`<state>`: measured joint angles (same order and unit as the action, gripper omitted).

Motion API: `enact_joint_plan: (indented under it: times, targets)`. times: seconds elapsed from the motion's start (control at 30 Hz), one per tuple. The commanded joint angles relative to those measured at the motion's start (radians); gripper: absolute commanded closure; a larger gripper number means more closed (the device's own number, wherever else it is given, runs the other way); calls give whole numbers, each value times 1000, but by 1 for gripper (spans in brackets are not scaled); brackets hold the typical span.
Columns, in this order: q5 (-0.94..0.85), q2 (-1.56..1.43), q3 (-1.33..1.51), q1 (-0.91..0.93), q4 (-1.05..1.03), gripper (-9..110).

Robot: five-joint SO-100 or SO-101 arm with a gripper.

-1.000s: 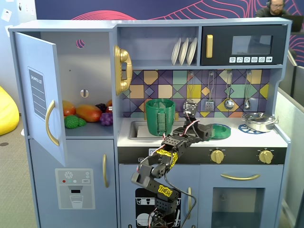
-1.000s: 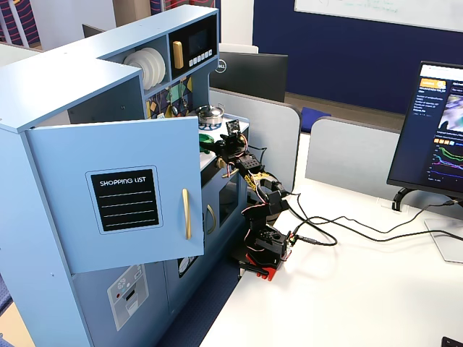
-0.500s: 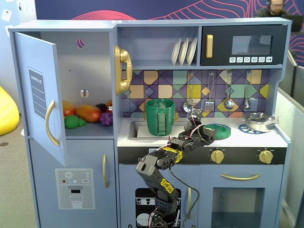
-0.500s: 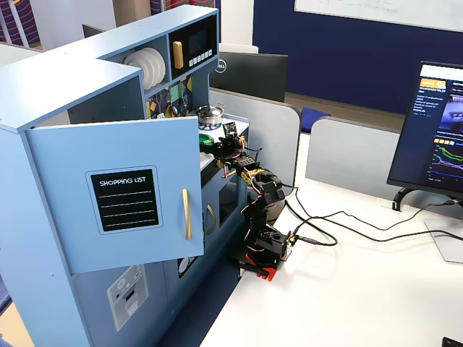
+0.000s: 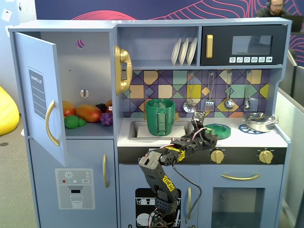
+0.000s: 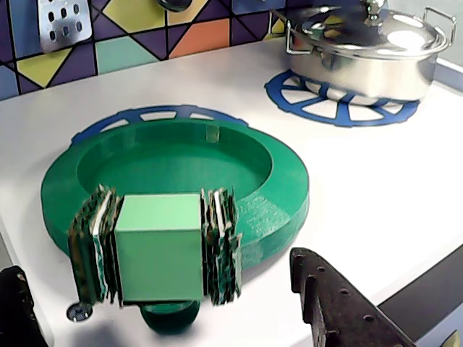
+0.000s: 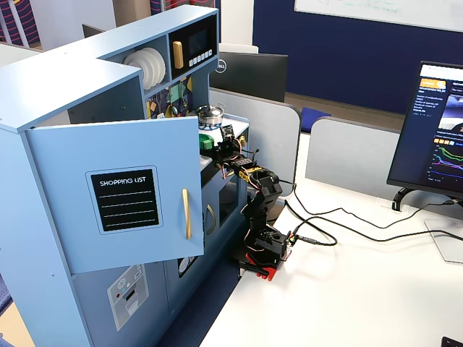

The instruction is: Pick up the lid from the counter and put it on the green recipient

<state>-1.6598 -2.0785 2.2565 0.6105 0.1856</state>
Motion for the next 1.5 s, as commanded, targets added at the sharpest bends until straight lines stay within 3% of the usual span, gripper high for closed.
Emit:
enact_joint_plan:
  times: [0.0, 1.0, 1.27, 1.47]
  targets:
    - [-5, 11, -104, -21, 29, 61]
    - [-8, 189, -278, -52, 3, 65]
    - [-6, 196, -276, -58, -15, 76]
    - [48, 196, -275, -66, -6, 100]
